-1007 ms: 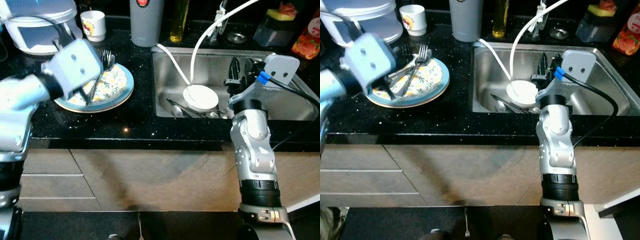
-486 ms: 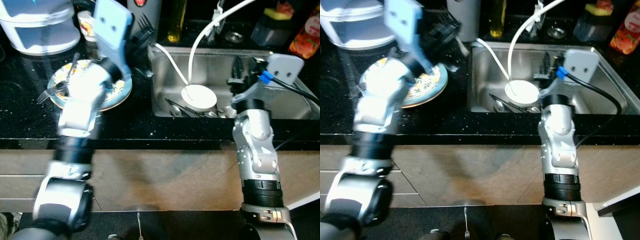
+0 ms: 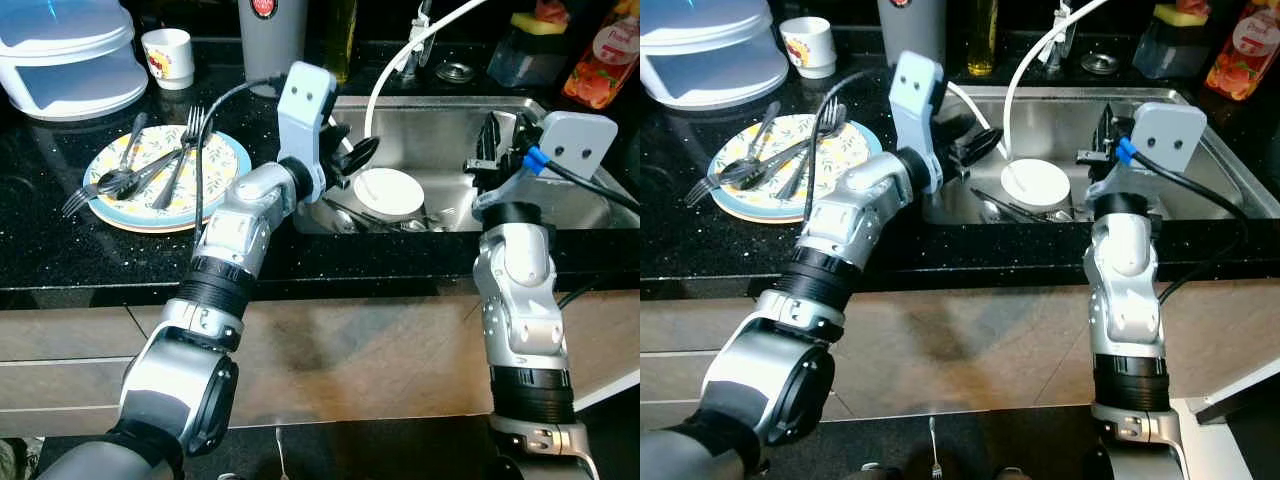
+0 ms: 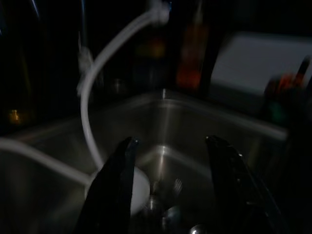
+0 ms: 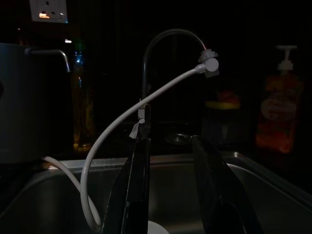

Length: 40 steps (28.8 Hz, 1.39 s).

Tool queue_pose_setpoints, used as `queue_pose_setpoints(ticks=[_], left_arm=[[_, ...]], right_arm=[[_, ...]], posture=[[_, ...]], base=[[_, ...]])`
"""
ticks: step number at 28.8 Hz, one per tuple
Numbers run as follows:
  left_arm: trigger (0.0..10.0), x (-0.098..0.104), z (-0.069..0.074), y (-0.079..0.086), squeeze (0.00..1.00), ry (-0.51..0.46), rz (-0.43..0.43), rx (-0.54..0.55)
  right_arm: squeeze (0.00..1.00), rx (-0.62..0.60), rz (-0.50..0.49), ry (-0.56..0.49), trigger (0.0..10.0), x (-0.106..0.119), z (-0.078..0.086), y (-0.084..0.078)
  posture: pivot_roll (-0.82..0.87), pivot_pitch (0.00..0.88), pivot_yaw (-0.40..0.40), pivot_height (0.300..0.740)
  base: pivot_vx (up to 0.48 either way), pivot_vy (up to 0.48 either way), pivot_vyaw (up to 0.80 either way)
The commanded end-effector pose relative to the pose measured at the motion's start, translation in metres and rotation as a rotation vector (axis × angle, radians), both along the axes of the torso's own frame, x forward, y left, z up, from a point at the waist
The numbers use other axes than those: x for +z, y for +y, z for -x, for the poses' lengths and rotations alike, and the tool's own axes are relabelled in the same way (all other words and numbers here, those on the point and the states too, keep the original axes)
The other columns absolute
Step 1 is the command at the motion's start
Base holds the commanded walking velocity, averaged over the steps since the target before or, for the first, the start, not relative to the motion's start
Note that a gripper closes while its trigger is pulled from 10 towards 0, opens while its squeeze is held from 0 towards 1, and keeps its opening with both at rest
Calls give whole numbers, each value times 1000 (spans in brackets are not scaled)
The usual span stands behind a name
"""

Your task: Kitchen organization

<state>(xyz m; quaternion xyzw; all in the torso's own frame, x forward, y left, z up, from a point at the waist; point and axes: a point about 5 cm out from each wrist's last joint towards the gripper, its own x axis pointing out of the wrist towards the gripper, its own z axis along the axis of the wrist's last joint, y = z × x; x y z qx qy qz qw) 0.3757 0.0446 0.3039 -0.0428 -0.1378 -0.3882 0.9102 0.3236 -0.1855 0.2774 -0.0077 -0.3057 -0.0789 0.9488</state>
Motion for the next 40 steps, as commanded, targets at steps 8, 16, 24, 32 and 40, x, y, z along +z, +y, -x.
queue_pose_setpoints(ticks=[8, 16, 24, 32, 40], left_arm=[[10000, 11, -9, 96, 0, 151, -205, 513], [10000, -16, 4, 139, 0, 368, -246, 728], [10000, -34, 20, 153, 0, 452, -276, 889], [10000, -42, 17, 160, 0, 567, -194, 872], [10000, -44, 6, 153, 0, 605, -154, 759]], right_arm=[[0, 25, -5, -4, 10000, 1, -2, 4], [0, 43, -10, 6, 10000, -2, -3, 8], [0, 47, -15, 11, 10000, -4, -3, 8], [0, 50, -17, 9, 10000, -3, -4, 7], [0, 47, -19, 8, 10000, -3, -3, 6]], posture=[[112, 97, -8, 740], [127, 104, -3, 740], [138, 113, 2, 740], [136, 111, -1, 740], [123, 111, -7, 740]], base=[[0, 0, 0], [0, 0, 0], [0, 0, 0], [0, 0, 0], [0, 0, 0]])
